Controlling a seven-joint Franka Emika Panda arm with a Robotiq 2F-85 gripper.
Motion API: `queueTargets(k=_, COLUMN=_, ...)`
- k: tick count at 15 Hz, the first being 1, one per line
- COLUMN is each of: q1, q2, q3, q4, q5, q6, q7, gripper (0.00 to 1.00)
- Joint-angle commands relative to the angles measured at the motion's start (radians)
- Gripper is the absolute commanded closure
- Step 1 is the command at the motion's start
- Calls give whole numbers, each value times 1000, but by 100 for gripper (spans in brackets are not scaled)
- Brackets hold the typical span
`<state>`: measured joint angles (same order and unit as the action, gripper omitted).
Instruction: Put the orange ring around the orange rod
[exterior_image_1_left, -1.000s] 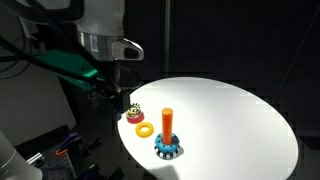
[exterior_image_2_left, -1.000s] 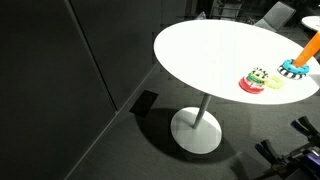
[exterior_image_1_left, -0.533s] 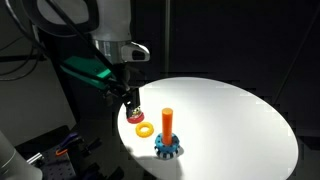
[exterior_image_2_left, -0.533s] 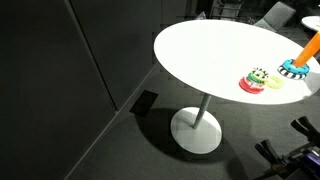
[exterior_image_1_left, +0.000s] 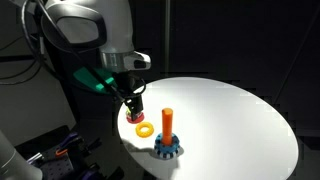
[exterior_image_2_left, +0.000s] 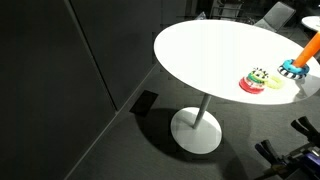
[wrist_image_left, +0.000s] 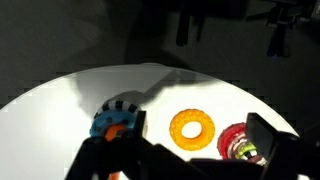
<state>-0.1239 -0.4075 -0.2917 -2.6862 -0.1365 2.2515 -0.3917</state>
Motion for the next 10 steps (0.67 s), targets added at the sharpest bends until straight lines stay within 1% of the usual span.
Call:
queueTargets(k=1, q1=-14, q2=3, q3=16, q4=1, q5=8, q6=0, q7=-4, gripper=0)
queueTargets(k=3, q1=-16, q2=4, q3=16, q4=1, q5=7, q6=0, q7=-3, gripper=0)
queueTargets(k=4, q1=-29, q2=23, q3=23, q4=-4, q5=-7, q6=50, q7=39, gripper=0)
queueTargets(k=10, q1=-51, q2=127, q3=27, q4=-27, q5=5, q6=229, q7=130, gripper=0)
